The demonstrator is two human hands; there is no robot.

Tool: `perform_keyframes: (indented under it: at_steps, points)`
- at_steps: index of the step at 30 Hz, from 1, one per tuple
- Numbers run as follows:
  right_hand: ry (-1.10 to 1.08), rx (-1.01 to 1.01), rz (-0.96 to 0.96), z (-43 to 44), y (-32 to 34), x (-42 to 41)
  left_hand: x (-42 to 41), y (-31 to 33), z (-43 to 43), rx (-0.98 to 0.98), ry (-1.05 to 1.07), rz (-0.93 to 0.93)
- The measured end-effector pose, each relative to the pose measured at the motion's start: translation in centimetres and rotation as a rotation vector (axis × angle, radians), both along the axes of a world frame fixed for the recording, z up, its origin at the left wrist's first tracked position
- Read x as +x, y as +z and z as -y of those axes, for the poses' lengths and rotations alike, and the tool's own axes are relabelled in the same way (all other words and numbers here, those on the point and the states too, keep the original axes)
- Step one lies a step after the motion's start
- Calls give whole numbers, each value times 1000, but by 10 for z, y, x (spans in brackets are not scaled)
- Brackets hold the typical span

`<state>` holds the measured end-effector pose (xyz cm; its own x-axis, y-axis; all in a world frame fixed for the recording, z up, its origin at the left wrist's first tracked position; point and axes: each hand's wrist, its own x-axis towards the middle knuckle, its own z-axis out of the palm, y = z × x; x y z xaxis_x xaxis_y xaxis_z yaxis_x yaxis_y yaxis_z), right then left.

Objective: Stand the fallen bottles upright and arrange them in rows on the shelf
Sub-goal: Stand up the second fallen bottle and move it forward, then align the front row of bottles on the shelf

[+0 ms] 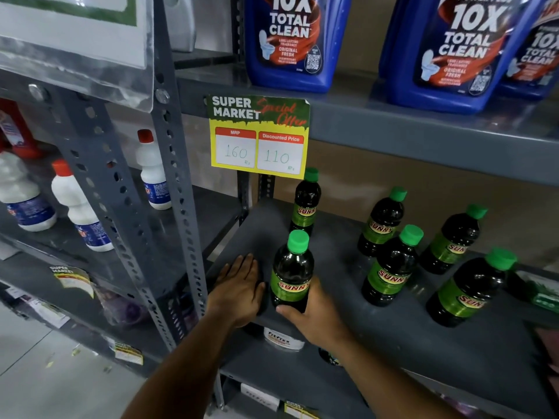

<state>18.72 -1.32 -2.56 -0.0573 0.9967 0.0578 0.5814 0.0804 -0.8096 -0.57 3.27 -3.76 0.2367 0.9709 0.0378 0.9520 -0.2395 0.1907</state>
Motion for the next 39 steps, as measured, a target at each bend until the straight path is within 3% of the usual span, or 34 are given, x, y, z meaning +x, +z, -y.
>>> perform_keyframes:
  at_steps: [5, 9, 16, 20, 23, 26, 39]
  points:
    - [-21, 58, -15, 11, 1, -6, 1, 0, 0, 11, -2, -17]
    - [-13, 103, -138, 27, -3, -1, 1, 1, 1, 10, -5, -12]
    - [-574, 429, -344, 55, -6, 41, 1, -2, -1, 17, 0, -15]
    - [-727, 351, -297, 25, 4, 94, 2, -2, -2, 8, 1, -12]
    - [-610, 186, -339, 5, 10, 122, 2, -4, -2, -4, 9, -23]
    - [-500, 78, -197, 2, 13, 133, 0, -8, -4, -10, 11, -37]
    - [-446, 92, -101, 62, 0, 117, -2, -11, -6, 7, 6, -31]
